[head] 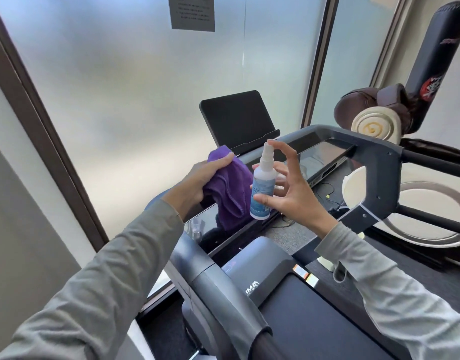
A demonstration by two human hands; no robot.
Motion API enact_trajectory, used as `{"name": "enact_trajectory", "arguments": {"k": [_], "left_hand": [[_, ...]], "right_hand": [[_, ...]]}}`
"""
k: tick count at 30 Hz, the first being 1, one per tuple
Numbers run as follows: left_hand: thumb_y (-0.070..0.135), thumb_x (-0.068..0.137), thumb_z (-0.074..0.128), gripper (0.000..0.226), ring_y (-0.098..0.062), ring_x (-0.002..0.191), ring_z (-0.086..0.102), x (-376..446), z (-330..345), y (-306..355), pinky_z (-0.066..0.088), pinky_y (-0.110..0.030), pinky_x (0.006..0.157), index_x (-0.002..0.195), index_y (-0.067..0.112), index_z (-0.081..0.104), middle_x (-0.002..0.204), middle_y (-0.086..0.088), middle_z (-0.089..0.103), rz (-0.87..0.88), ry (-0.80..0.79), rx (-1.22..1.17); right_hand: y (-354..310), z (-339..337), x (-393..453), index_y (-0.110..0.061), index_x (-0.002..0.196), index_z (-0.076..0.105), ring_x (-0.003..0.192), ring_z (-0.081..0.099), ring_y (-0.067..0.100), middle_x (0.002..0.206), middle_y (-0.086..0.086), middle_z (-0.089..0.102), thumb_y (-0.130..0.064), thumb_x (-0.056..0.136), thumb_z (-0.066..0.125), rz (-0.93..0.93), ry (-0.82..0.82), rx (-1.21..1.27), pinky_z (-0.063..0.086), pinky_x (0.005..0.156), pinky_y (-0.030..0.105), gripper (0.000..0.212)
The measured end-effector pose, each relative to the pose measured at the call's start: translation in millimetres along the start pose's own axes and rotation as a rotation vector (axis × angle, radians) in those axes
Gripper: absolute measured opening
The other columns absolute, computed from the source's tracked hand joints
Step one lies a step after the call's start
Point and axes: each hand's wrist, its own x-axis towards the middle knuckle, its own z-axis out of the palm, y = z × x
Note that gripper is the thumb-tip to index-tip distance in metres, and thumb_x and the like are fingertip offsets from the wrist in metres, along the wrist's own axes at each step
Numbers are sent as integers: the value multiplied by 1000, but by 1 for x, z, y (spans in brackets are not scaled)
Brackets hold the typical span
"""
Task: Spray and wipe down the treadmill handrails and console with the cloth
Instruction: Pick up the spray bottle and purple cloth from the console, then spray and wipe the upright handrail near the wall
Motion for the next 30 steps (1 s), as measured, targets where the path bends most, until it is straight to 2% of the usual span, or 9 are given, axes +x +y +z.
{"name": "enact_trajectory", "arguments": {"k": [5,9,13,15,18,20,22,26,30], "left_hand": [[16,77,77,20,-14,75,64,-33,-5,18,53,-25,66,84,21,59,83,3,67,371,361,150],[16,77,75,25,-15,76,64,-70,-10,20,52,-29,65,86,22,52,84,3,63,484,454,214],[19,79,77,31,-9,75,63,-117,-7,11,52,-23,62,98,18,52,86,6,62,509,464,180],[21,78,79,35,-7,74,64,-142,-6,6,54,-23,63,101,15,54,85,6,63,512,455,161],[23,78,80,40,-10,80,65,-183,-2,-1,56,-26,70,107,14,54,90,5,64,519,449,123],[25,78,80,44,-12,87,66,-212,1,-8,57,-27,74,111,15,53,96,3,65,514,444,103],[25,78,80,46,-12,88,67,-240,4,-19,57,-26,73,112,17,51,100,3,65,514,441,66],[24,78,80,50,-5,85,64,-293,16,-42,52,-14,59,114,20,46,99,8,61,514,455,33],[23,77,81,51,-8,91,65,-331,27,-65,54,-17,66,115,23,47,108,3,63,489,512,-61]], "right_hand": [[-8,-7,4,-44,137,27,92,69,18,103,-3,62,0,76,78,-46,-33,-18,56,78,23,91],[-24,-6,4,-30,138,28,92,65,18,114,-29,51,3,77,79,-76,-90,-70,57,80,25,86],[-51,-5,-13,-24,141,25,92,65,10,117,-47,42,0,76,81,-99,-121,-127,56,81,19,88],[-65,-7,-26,-17,143,26,90,65,14,115,-51,41,1,76,80,-119,-126,-143,55,79,17,88],[-92,-10,-49,-10,147,23,95,66,29,120,-37,44,1,77,79,-133,-115,-179,56,81,20,90],[-113,-10,-68,-9,147,22,91,65,38,122,-14,50,2,78,78,-132,-131,-218,59,83,33,90],[-134,-10,-91,-13,146,22,89,65,41,118,0,52,2,78,77,-136,-156,-256,58,84,42,89],[-163,-17,-138,-29,140,22,87,66,35,112,-4,57,-2,80,77,-103,-198,-307,58,80,39,86],[-176,-39,-184,-27,143,22,76,66,33,92,19,63,-5,81,76,-61,-201,-351,58,73,32,85]]}}
